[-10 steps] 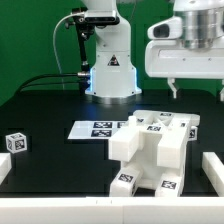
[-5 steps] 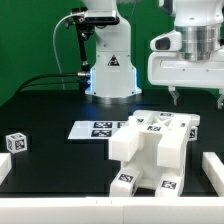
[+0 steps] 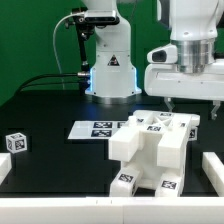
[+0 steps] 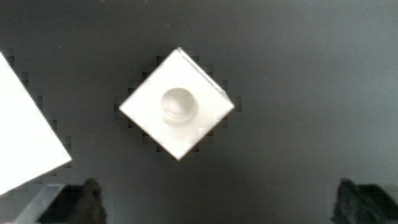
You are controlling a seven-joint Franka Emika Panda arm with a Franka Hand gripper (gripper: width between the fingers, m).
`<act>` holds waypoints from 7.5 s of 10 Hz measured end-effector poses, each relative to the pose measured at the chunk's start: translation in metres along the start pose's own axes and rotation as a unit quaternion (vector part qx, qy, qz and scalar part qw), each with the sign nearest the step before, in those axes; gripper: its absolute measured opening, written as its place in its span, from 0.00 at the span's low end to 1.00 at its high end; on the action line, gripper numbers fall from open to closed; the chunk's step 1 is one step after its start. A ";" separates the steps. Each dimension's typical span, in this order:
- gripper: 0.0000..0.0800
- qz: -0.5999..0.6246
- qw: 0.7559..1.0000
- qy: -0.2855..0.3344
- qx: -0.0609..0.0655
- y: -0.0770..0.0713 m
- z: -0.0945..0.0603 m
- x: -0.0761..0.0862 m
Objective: Assemble chair
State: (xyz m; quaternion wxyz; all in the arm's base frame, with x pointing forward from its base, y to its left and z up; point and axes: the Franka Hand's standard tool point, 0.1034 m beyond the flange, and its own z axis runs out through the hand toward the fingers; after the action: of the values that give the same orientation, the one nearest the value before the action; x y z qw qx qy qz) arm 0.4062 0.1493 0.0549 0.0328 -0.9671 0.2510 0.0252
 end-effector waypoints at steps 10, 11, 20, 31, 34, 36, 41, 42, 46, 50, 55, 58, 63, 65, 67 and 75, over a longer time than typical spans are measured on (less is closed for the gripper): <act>0.79 0.016 1.000 0.004 -0.013 0.008 0.049 -0.015; 0.79 0.016 1.000 0.004 -0.013 0.008 0.049 -0.015; 0.50 -0.015 1.000 0.008 0.017 0.037 -0.009 -0.009; 0.50 -0.120 0.992 0.021 0.029 0.146 -0.029 0.044; 0.50 -0.118 0.992 0.032 0.031 0.153 -0.034 0.061; 0.50 -0.117 0.992 0.030 0.029 0.154 -0.032 0.061; 0.50 -0.054 0.996 -0.027 0.063 0.186 -0.038 0.119; 0.50 -0.054 0.996 -0.025 0.064 0.178 -0.041 0.115; 0.50 -0.049 0.996 -0.032 0.065 0.184 -0.038 0.118; 0.50 0.002 0.998 -0.043 0.054 0.206 -0.019 0.162; 0.50 -0.010 0.998 -0.042 0.048 0.219 -0.011 0.173; 0.50 0.044 0.997 -0.052 0.035 0.226 0.004 0.176; 0.50 0.047 0.998 -0.029 0.006 0.243 0.022 0.184; 0.51 0.047 0.998 -0.029 0.006 0.243 0.022 0.184; 0.72 0.047 0.998 -0.029 0.006 0.243 0.022 0.184; 0.81 -0.063 0.996 -0.061 -0.019 0.228 0.012 0.183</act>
Offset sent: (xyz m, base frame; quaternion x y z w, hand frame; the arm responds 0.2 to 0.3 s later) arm -0.0285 0.0241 -0.0427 0.0878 -0.0349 0.0326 0.9950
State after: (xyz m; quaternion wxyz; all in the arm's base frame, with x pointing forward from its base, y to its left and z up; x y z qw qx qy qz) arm 0.4546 -0.1371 0.0196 0.0313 -0.9781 0.1864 0.0873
